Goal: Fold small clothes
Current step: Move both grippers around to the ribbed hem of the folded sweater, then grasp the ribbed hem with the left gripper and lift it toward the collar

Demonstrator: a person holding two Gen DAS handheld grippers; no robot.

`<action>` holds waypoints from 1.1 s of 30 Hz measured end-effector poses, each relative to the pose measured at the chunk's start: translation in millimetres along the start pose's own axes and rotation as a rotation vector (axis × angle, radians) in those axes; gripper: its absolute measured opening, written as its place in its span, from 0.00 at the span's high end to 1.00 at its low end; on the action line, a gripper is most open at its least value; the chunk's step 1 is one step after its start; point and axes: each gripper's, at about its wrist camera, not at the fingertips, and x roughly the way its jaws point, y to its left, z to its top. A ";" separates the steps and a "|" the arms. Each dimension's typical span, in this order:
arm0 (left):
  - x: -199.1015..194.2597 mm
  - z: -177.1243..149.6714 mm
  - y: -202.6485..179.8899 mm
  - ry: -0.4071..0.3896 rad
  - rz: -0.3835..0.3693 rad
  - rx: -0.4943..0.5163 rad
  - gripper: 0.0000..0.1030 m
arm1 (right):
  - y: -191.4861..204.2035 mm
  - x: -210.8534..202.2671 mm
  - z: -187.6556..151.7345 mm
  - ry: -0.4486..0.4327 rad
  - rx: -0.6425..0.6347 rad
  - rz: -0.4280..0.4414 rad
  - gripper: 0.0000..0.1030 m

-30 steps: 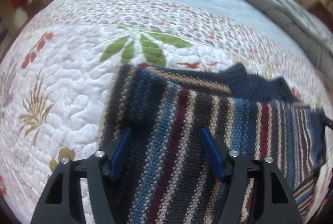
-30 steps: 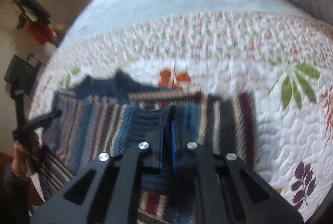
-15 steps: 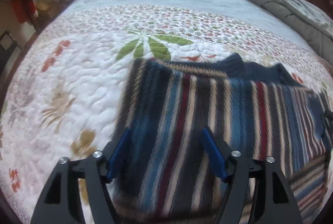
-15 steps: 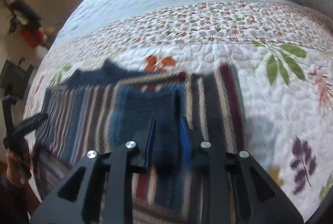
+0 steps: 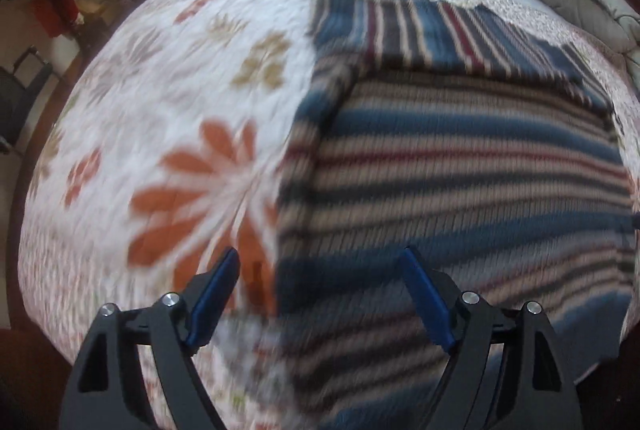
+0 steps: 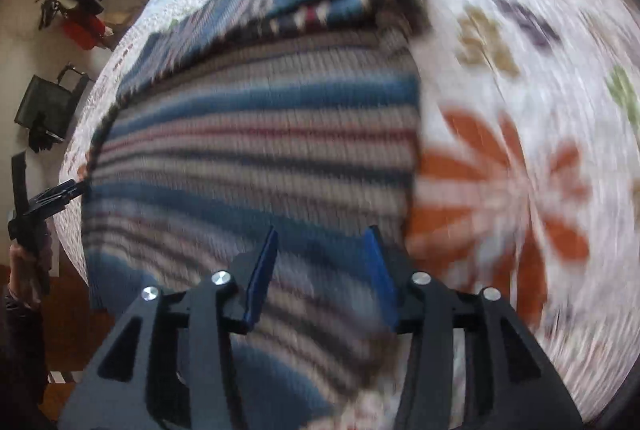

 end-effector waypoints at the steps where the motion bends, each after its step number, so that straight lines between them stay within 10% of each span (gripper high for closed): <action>1: -0.3 -8.7 2.9 0.009 -0.004 -0.005 0.19 | -0.8 -3.5 -15.8 0.005 0.005 -0.009 0.49; 13: 8.9 -88.1 17.6 0.114 -0.281 -0.162 0.19 | 9.7 -2.8 -101.0 0.073 0.048 -0.010 0.35; 25: -1.1 -106.3 -25.9 0.113 -0.376 -0.111 0.20 | 31.2 6.0 -113.7 0.081 0.042 0.060 0.37; 30: -1.2 -104.7 -11.4 0.107 -0.370 -0.165 0.63 | 34.1 8.5 -117.1 0.108 0.074 0.148 0.44; 33: 2.1 -109.8 3.8 0.114 -0.396 -0.235 0.72 | 41.5 11.6 -121.2 0.129 0.053 0.174 0.47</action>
